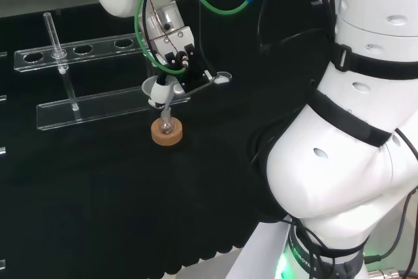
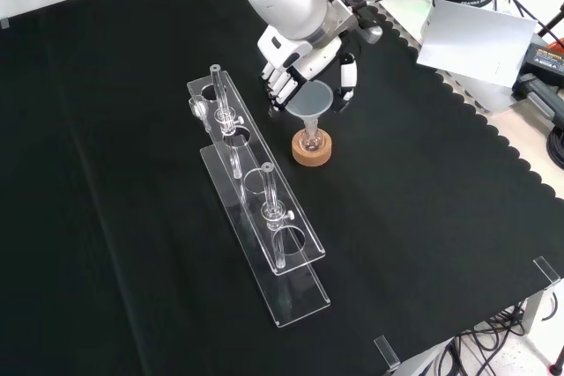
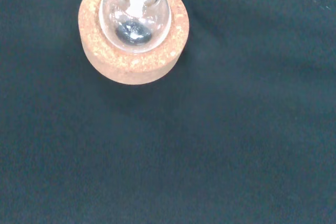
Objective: Place the funnel on the round-bottom flask.
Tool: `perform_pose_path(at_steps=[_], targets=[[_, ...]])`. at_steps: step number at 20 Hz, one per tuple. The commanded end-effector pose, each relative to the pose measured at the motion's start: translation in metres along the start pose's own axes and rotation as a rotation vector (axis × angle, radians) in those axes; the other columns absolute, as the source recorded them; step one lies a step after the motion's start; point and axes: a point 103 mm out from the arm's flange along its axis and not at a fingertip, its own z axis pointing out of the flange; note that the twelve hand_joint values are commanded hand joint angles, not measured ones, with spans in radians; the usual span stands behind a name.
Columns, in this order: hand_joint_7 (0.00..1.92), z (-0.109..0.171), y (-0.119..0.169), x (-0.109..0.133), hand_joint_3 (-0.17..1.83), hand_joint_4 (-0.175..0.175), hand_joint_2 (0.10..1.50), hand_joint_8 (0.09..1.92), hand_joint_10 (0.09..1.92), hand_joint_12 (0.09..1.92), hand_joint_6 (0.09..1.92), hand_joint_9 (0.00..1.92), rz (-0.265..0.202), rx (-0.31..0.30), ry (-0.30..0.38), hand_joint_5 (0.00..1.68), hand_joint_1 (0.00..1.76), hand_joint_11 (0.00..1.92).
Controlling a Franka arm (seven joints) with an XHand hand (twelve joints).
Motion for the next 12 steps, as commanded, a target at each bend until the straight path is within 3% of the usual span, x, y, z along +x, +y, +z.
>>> perform_pose_path(at_steps=[1,7,12], targets=[[0.00,0.0007,-0.0016,0.0009,0.57,-0.060,0.66,0.62,0.74,1.42,0.09,0.30,-0.005,0.015,-0.008,0.26,0.67,0.21],[0.00,0.0008,-0.0037,-0.0008,0.54,-0.053,0.65,0.51,0.75,1.45,0.09,0.24,-0.014,0.018,-0.007,0.22,0.65,0.15],[0.00,0.0018,-0.0083,-0.0012,0.43,-0.041,0.64,0.30,0.82,1.51,0.09,0.09,-0.028,-0.006,-0.005,0.14,0.55,0.04]])
